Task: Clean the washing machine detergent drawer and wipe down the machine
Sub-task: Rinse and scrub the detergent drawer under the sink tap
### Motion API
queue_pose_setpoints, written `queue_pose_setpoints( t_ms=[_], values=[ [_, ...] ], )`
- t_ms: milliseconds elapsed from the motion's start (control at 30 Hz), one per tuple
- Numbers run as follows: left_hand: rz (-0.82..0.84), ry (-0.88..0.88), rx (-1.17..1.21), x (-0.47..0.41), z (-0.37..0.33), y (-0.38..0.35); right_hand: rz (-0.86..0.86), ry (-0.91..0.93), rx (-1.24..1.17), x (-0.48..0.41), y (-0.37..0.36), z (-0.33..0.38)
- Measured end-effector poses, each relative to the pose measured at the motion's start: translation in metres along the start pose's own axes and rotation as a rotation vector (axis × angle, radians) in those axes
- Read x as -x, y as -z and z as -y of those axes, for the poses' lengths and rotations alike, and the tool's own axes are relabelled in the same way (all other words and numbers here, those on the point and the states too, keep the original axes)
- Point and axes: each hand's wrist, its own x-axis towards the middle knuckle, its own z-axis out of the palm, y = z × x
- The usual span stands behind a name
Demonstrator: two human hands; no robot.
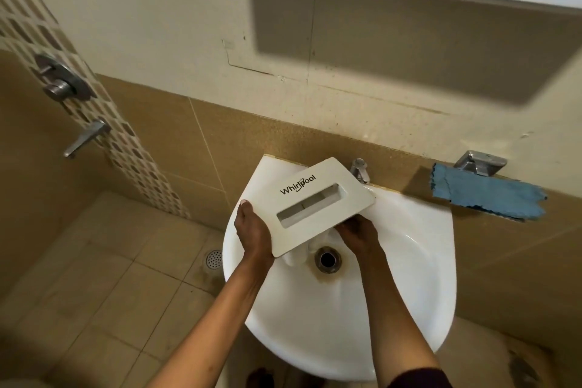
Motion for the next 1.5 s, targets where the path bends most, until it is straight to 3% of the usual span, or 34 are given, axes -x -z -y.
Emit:
queue_pose_setpoints(
  t_ms=[67, 233, 300, 367, 467, 567, 733, 833, 933, 1033, 1100, 1267, 1333, 1500],
  values=[
    [0.005, -0.007, -0.003, 0.001, 0.000, -0.001, -0.054, -0.115, -0.136, 0.008, 0.009, 0.006],
    [0.018, 0.017, -0.040, 0.004, -0.003, -0.002, 0.068, -0.047, -0.606, 0.041, 0.041, 0.041],
    [0.026, 0.037, -0.045, 0.004, -0.001, -0.004, 0.040, 0.001, -0.814, 0.041, 0.056, 0.068],
    [0.040, 0.042, -0.059, 0.005, 0.003, -0.007, 0.006, -0.030, -0.886, 0.039, 0.061, 0.098],
    [0.061, 0.011, -0.077, 0.009, 0.006, -0.013, 0.196, -0.033, -0.926, 0.055, 0.040, 0.128],
    [0.073, -0.041, -0.076, 0.012, 0.007, -0.014, 0.306, -0.021, -0.517, 0.062, -0.005, 0.127],
    [0.082, -0.132, -0.111, 0.013, 0.005, -0.014, 0.264, 0.485, 0.454, 0.082, -0.065, 0.086],
    [0.121, -0.125, -0.078, 0.008, 0.006, -0.013, 0.354, 0.558, 0.802, 0.092, -0.076, 0.076],
    [0.107, -0.110, -0.095, 0.012, 0.006, -0.014, 0.173, 0.605, 1.275, 0.071, -0.059, 0.074],
    [0.090, -0.106, -0.113, 0.019, 0.006, -0.016, -0.041, 0.420, 1.328, 0.042, -0.029, 0.080],
    [0.080, -0.107, -0.121, 0.019, 0.006, -0.017, -0.073, 0.376, 1.341, 0.042, -0.033, 0.079],
    [0.117, -0.101, -0.109, 0.014, 0.002, -0.013, 0.273, 0.718, 1.368, 0.075, -0.076, 0.068],
    [0.116, -0.116, -0.119, 0.017, 0.000, -0.013, 0.224, 0.713, 1.413, 0.063, -0.064, 0.075],
    [0.123, -0.107, -0.134, 0.019, 0.002, -0.013, -0.045, 0.437, 1.416, 0.025, -0.007, 0.083]
  ],
)
